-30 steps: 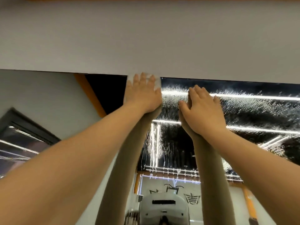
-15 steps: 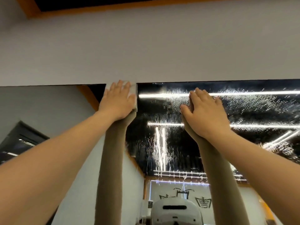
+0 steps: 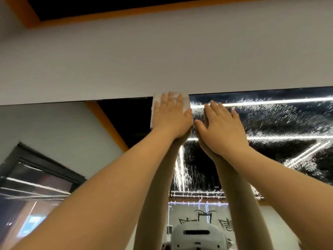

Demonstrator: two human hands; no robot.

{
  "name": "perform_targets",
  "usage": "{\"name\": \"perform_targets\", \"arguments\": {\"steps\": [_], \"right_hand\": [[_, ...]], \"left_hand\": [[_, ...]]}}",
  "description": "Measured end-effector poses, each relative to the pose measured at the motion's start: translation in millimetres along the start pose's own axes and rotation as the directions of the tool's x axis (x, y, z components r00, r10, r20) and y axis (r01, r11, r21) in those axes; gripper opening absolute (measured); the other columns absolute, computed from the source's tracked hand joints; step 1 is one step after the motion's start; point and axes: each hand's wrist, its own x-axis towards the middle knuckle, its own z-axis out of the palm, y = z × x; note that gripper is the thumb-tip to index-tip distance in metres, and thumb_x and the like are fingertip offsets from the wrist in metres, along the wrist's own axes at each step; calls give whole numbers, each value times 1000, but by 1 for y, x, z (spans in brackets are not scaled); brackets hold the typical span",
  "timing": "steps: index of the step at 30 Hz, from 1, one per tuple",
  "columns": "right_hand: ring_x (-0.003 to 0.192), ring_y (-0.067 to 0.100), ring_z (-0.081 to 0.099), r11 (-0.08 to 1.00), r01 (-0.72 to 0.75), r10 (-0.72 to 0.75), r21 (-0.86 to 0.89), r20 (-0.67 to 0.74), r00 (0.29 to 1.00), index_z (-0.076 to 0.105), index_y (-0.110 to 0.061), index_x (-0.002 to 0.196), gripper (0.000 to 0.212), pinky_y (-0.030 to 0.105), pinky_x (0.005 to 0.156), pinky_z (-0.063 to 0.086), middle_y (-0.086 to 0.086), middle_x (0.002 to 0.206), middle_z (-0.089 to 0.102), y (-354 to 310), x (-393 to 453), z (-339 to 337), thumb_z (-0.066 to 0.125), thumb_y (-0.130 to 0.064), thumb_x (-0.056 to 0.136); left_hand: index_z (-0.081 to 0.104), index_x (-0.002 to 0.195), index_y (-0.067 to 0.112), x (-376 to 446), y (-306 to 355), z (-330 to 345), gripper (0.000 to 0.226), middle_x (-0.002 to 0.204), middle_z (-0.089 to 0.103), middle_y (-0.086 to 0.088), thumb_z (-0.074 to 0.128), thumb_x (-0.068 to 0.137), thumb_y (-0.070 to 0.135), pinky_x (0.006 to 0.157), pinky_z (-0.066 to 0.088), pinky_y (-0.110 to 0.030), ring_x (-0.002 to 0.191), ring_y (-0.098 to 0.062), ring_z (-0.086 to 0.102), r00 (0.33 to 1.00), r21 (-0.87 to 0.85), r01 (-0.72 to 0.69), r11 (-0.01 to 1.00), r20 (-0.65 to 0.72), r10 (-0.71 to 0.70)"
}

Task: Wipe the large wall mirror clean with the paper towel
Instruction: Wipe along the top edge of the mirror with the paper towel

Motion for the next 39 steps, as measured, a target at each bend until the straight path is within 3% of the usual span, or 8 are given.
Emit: {"name": "perform_targets", "arguments": {"steps": [5,11,20,26,31,39], "right_hand": [[150,17,2,1000,5,-5,7,-1,1000,13,-16,156,65,43,119,1,1,163,6,3,1,0,25,-50,101],[150,17,1,1000,12,-12,26,-8,1000,12,-17,156,65,42,119,0,1,163,5,3,1,1,25,-50,101],[150,18,2,999,16,-15,28,-30,999,14,-15,155,63,43,119,1,3,163,7,2,-1,2,25,-48,102],[150,18,3,1000,17,-16,12,-30,999,16,-16,155,63,44,119,2,3,163,9,2,-1,3,26,-48,102],[150,17,4,1000,20,-19,20,-25,1000,17,-16,155,63,43,119,3,2,163,10,2,-1,0,28,-48,102],[150,17,3,1000,20,-20,16,-13,1000,15,-16,155,63,42,119,2,1,163,8,2,-2,0,27,-48,102]], "left_hand": [[-3,156,21,2,-37,-7,59,163,-11,-7,16,104,43,119,-5,-38,149,-23,-10,996,19,-65,998,62,64],[2,156,21,-4,-98,-11,58,163,-4,-7,19,104,42,120,-1,-40,150,-24,-4,995,30,102,994,9,-102],[10,156,18,-2,-67,-4,58,163,4,-9,20,103,41,119,4,-45,149,-28,3,972,34,225,974,-80,-222],[4,156,20,3,-9,5,61,163,-6,-9,19,103,45,119,-3,-43,150,-27,-7,993,-9,104,995,-58,-104],[3,156,23,3,-32,0,59,163,-6,-7,19,104,45,119,-3,-40,150,-24,-7,999,-2,-3,1000,-36,3],[10,156,21,4,-105,-5,58,163,5,-8,20,103,44,120,8,-46,149,-28,5,988,29,141,990,-65,-139]]}}
